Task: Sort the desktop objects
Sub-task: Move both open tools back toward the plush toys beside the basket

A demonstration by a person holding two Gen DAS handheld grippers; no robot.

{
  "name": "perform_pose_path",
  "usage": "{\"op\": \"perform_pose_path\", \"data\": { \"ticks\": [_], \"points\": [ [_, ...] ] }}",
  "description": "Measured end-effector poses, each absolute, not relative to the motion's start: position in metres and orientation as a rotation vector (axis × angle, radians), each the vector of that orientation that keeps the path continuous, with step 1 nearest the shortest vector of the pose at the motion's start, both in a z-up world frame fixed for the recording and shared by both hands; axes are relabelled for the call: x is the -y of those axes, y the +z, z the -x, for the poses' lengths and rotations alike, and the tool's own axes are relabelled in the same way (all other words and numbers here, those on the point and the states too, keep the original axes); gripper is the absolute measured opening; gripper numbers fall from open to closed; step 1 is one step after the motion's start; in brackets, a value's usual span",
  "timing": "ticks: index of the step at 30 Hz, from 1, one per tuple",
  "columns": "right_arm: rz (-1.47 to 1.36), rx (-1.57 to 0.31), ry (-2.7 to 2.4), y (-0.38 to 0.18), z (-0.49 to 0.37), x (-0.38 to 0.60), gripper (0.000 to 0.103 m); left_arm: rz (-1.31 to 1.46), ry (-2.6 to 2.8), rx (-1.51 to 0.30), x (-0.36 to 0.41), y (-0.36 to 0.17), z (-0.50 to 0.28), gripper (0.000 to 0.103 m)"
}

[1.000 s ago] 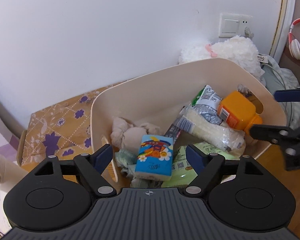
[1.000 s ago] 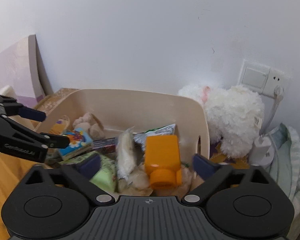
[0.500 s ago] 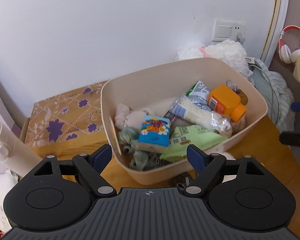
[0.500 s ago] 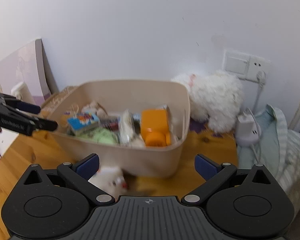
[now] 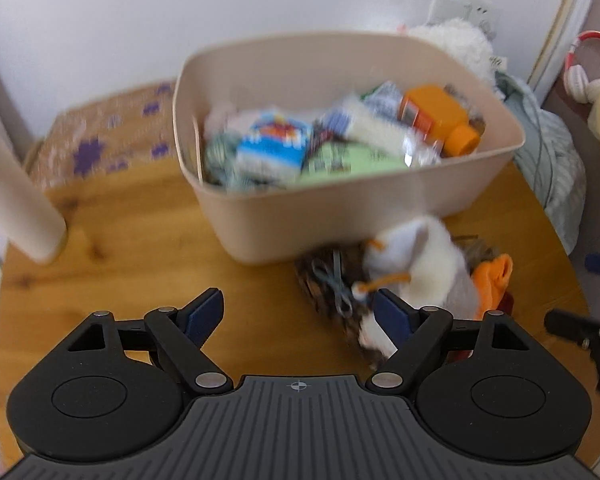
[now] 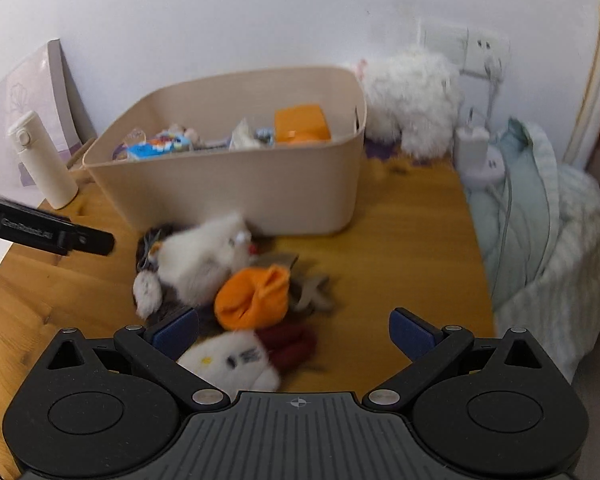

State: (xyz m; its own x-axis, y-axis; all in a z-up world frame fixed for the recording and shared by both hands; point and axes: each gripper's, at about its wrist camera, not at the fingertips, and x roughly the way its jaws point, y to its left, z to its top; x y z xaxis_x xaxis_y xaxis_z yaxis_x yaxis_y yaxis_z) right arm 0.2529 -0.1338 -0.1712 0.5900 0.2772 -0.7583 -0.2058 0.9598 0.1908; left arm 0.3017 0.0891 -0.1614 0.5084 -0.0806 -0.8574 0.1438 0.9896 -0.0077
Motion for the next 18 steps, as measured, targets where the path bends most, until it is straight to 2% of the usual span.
{"op": "perform_pose_path", "data": {
  "ticks": [9, 18],
  "points": [
    [-0.161, -0.969, 0.235, -0.197, -0.243, 0.111, 0.103, 0.131, -0.064, -1.091, -0.090, -0.191, -0.298, 0.084],
    [-0.165, -1.023, 0.197, -0.213, -0.254, 0.102, 0.103, 0.180, -0.005, -1.097, -0.083, -0.204, -0.302, 0.084]
  ]
}}
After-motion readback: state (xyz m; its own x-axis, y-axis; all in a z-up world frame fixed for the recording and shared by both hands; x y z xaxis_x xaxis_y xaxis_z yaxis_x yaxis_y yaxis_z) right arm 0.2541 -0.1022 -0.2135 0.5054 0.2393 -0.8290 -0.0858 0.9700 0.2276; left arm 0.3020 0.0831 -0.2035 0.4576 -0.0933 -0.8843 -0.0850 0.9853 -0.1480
